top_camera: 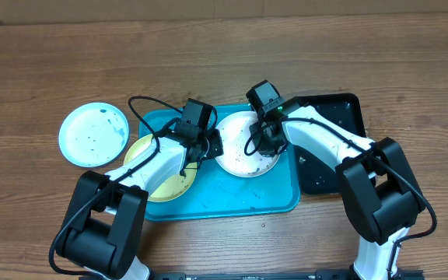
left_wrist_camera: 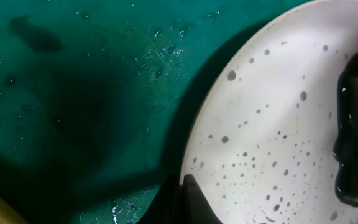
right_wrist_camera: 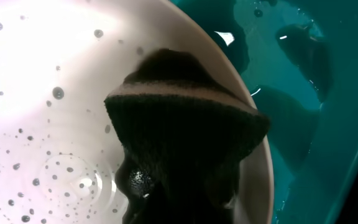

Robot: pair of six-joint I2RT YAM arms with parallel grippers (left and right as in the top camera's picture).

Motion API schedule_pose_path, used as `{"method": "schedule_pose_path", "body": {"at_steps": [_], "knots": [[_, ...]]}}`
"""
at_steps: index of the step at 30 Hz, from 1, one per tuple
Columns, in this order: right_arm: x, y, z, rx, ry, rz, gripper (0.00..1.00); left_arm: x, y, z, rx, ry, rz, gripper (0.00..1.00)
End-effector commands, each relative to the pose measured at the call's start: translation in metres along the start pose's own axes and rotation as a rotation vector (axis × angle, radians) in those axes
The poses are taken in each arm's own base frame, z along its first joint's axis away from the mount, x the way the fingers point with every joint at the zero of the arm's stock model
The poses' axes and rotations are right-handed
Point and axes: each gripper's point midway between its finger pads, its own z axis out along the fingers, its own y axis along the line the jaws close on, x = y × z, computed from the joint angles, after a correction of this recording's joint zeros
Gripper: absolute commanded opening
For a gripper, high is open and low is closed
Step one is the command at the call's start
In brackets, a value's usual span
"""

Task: Clean dirty plates on tray and stack at the side
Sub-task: 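Scrub the white speckled plate with the sponge in the right gripper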

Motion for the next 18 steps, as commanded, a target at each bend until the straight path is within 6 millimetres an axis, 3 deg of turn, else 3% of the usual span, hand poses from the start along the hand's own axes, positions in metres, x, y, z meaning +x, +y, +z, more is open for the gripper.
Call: {"method": "schedule_pose_path", "body": {"at_steps": [1,6,10,18], "knots": [[0.019,0.013,0.019,-0.082,0.094,0.020,0.04,-0.003,-0.006,0.001,0.009,-0.002,0.019,0.04],[0.029,0.049,0.011,-0.296,0.156,0.029,0.04,-0.004,-0.006,0.001,0.012,-0.006,0.020,0.04],[0.026,0.083,-0.001,-0.484,0.157,0.016,0.04,-0.004,-0.007,0.001,0.013,-0.007,0.020,0.04],[0.021,0.112,-0.001,-0.484,0.108,0.008,0.04,-0.004,-0.007,0.001,0.013,-0.007,0.020,0.04]]}}
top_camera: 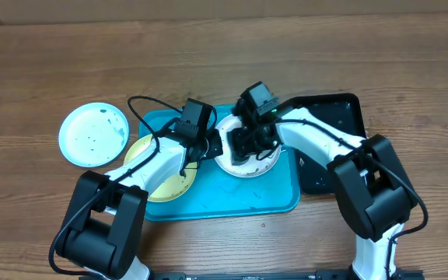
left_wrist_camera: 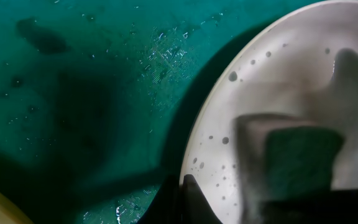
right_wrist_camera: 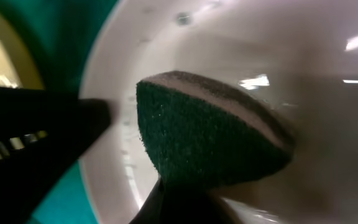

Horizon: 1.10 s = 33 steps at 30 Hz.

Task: Clean dirty plates on tray and stack at the side
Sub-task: 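Scrub the white speckled plate with the sponge in the right gripper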

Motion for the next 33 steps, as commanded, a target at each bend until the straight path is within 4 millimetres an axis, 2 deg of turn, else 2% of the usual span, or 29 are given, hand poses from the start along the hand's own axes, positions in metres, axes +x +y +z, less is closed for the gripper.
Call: {"method": "schedule_pose_path", "body": {"at_steps": [1,4,8,13,19,26,30,33], "knots": [[0.011,0.010,0.015,-0.006,0.033,0.029,0.04,-0.004,-0.007,0.001,0.016,-0.005,0.020,0.04],[0.012,0.005,0.019,0.077,0.012,0.027,0.04,-0.004,-0.007,0.001,0.016,-0.005,0.020,0.04],[0.009,0.016,0.025,0.067,-0.009,-0.010,0.04,-0.004,-0.007,0.001,0.016,-0.005,0.020,0.04],[-0.007,0.011,0.025,0.125,-0.091,0.015,0.04,-0.004,-0.007,0.001,0.016,-0.005,0.020,0.04],[-0.037,0.021,0.021,0.082,-0.210,-0.016,0.04,-0.004,-0.007,0.001,0.016,-0.005,0.020,0.04],[-0.059,0.015,0.014,0.128,-0.311,0.000,0.04,-0.004,-0.007,0.001,0.016,-0.005,0.020,0.04],[-0.066,0.018,0.012,0.115,-0.343,-0.005,0.04,-0.003,-0.007,0.001,0.014,-0.003,0.020,0.04],[-0.070,0.013,0.010,0.117,-0.357,0.039,0.04,-0.003,-0.007,0.001,0.014,-0.003,0.020,0.04]]}}
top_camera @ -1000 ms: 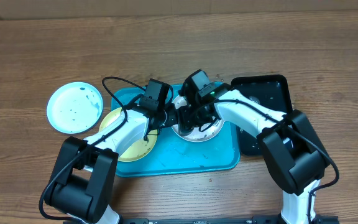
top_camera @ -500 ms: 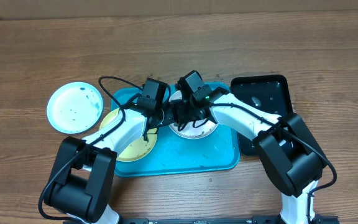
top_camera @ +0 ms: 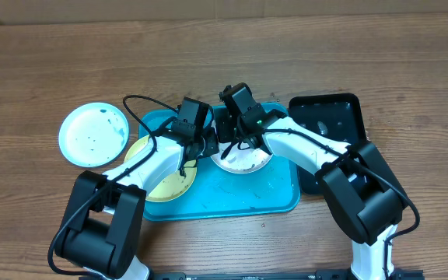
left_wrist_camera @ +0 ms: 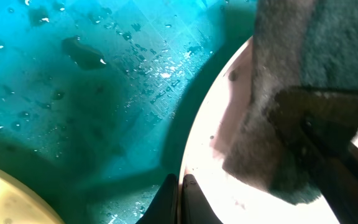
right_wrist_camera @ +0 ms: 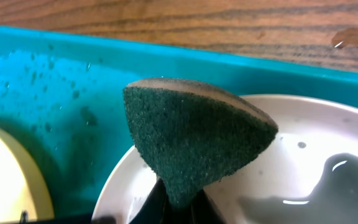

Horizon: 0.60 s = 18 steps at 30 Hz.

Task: Clean dirty plates on tray and stack at the side
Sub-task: 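Scrub the white speckled plate with the sponge in the right gripper, then return the sponge to the black tray and move the right arm aside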

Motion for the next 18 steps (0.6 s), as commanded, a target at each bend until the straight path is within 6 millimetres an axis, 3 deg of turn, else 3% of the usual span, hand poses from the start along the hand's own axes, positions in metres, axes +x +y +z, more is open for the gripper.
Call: {"method": "schedule_pose_path", "body": {"at_steps": [1,14,18], "knots": [[0.003,0.005,0.007,-0.015,0.006,0.049,0.04,0.003,-0.016,0.001,0.047,0.020,0.033,0.04],[-0.013,-0.020,0.005,0.002,-0.028,0.122,0.04,0.003,-0.016,0.001,0.047,0.020,0.033,0.04],[-0.030,-0.027,-0.008,-0.020,-0.062,0.149,0.04,0.004,-0.016,0.001,0.046,0.022,0.033,0.04]]}}
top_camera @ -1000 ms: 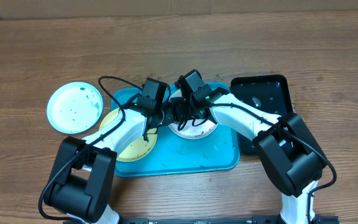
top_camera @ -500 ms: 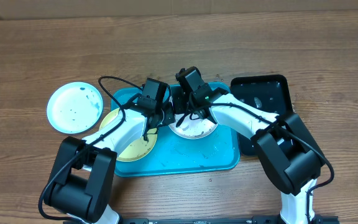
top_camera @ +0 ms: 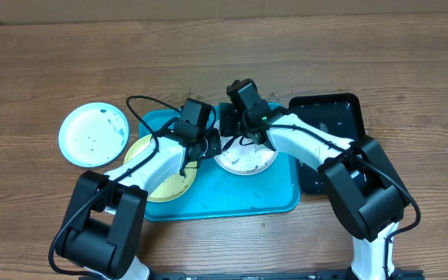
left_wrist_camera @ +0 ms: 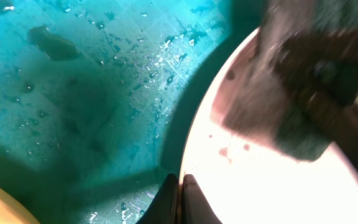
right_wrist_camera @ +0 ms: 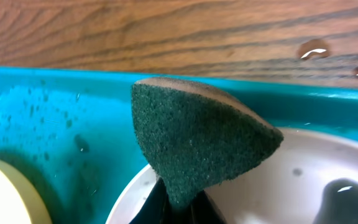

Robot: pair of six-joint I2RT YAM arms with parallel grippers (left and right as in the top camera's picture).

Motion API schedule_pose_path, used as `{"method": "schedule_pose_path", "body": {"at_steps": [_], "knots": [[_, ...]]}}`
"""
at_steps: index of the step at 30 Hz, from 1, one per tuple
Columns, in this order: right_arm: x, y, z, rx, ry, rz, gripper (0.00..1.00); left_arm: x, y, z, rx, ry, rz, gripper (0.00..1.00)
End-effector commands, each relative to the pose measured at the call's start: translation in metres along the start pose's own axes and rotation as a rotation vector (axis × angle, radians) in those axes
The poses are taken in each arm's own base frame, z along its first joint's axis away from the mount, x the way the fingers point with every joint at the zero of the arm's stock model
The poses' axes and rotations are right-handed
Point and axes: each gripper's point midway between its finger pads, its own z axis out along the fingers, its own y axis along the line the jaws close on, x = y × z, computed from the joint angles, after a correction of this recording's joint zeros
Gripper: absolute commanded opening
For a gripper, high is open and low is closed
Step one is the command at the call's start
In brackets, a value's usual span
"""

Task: Clean dirty plates on tray and stack at the side
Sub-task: 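Return the sponge to the black tray and move the right arm aside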

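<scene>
A white plate point(top_camera: 247, 161) lies on the teal tray point(top_camera: 232, 198), wet and mostly wiped, with a few specks left. My left gripper point(left_wrist_camera: 180, 186) is shut on the plate's left rim point(left_wrist_camera: 194, 143). My right gripper point(right_wrist_camera: 179, 199) is shut on a dark green sponge point(right_wrist_camera: 197, 146), which presses the plate's far left part point(top_camera: 230, 141). In the left wrist view the sponge point(left_wrist_camera: 291, 93) fills the upper right. A yellow plate point(top_camera: 162, 167) lies at the tray's left end.
A white-blue plate point(top_camera: 93, 134) rests on the wooden table left of the tray. A black tray point(top_camera: 329, 140) sits to the right, under my right arm. Water drops lie on the teal tray floor point(left_wrist_camera: 73, 74) and on the wood behind it.
My right gripper with the sponge has shifted slightly back and right on the plate's far left part. The left gripper still pinches the rim.
The plate was covered in dark specks, with the sponge at its right edge and my left gripper on its left rim. Then the sponge was at the middle, then at the far left, and now most specks are gone.
</scene>
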Motion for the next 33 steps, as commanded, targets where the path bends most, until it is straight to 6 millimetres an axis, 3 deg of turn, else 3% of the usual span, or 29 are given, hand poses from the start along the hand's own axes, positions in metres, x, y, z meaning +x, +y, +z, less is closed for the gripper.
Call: {"method": "schedule_pose_path", "body": {"at_steps": [1,5,9,13,19,25,31,32,33], "knots": [[-0.025,-0.008,-0.016,-0.040,-0.042,0.043,0.04,0.000,-0.008,0.001,0.022,0.011,0.021,0.04],[-0.049,-0.014,-0.055,-0.110,-0.069,0.028,0.04,0.000,-0.008,0.001,0.022,0.011,0.021,0.04],[-0.057,-0.047,-0.098,-0.057,-0.060,0.020,0.04,0.000,-0.008,0.001,0.022,0.011,0.021,0.04],[-0.038,-0.096,-0.127,0.045,0.038,0.008,0.04,0.000,-0.008,0.001,0.022,0.011,0.021,0.04],[0.021,-0.187,-0.157,0.310,0.286,0.117,0.04,-0.001,-0.008,0.001,0.024,0.008,0.021,0.04],[0.034,-0.214,-0.167,0.430,0.325,0.131,0.04,-0.002,-0.008,0.001,0.021,0.005,0.021,0.04],[0.048,-0.231,-0.160,0.498,0.329,0.121,0.04,-0.004,-0.005,0.001,0.002,-0.006,0.020,0.04],[0.050,-0.232,-0.158,0.498,0.330,0.121,0.08,-0.004,-0.005,0.001,0.002,-0.006,0.020,0.04],[0.051,-0.232,-0.157,0.497,0.327,0.121,0.22,-0.004,-0.005,0.001,0.002,-0.006,0.020,0.04]]}}
